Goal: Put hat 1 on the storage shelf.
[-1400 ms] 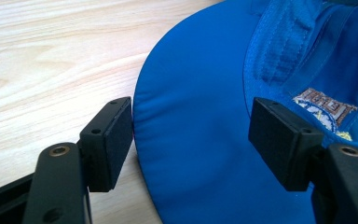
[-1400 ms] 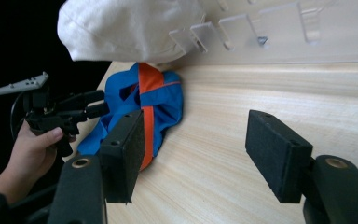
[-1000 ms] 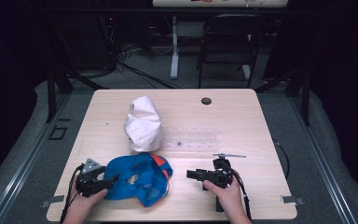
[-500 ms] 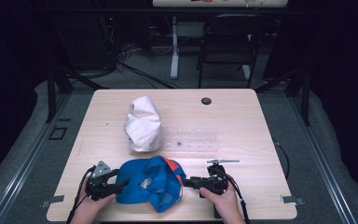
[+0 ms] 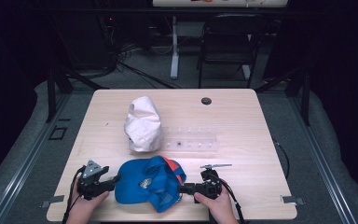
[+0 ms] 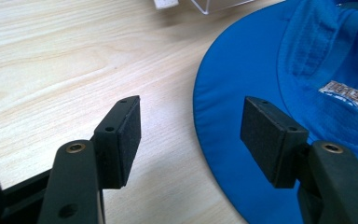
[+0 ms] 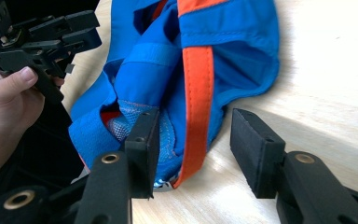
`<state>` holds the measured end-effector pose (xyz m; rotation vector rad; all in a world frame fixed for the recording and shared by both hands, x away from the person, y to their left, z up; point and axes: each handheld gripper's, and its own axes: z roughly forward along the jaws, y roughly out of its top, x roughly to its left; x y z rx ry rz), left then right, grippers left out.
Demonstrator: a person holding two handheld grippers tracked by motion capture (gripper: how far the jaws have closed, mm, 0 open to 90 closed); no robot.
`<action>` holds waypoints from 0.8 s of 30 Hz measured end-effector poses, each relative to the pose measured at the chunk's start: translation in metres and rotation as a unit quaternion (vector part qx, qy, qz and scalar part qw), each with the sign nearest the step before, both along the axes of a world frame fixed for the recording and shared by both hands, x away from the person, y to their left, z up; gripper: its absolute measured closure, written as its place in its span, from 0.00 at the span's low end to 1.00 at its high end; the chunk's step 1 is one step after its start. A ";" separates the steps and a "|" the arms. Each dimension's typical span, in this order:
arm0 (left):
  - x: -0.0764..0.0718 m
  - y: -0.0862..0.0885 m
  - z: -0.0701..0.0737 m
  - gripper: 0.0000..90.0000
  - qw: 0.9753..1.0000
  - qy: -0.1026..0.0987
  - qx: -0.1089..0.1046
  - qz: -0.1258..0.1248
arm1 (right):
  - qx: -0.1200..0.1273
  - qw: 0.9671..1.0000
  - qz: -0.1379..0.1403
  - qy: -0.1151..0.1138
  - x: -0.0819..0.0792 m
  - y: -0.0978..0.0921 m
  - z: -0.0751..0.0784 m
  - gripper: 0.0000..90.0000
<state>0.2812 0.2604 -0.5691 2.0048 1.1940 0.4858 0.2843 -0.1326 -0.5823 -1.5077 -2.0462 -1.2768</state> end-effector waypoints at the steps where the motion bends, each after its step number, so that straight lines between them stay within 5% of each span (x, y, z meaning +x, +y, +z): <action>1: 0.000 0.001 0.000 0.43 1.000 0.000 0.002 -0.002 | 0.001 1.000 0.000 0.003 0.000 0.002 -0.001 0.59; 9: -0.001 0.001 -0.001 0.43 1.000 0.003 0.001 -0.001 | 0.013 1.000 0.017 0.018 0.001 0.007 -0.004 0.63; 14: -0.002 0.002 -0.001 0.43 1.000 0.003 -0.001 0.001 | 0.047 0.998 0.010 0.030 0.001 0.005 0.000 0.70; 24: -0.003 0.003 -0.001 0.43 1.000 -0.001 -0.001 0.002 | 0.062 0.997 -0.015 0.051 0.001 -0.004 0.009 0.86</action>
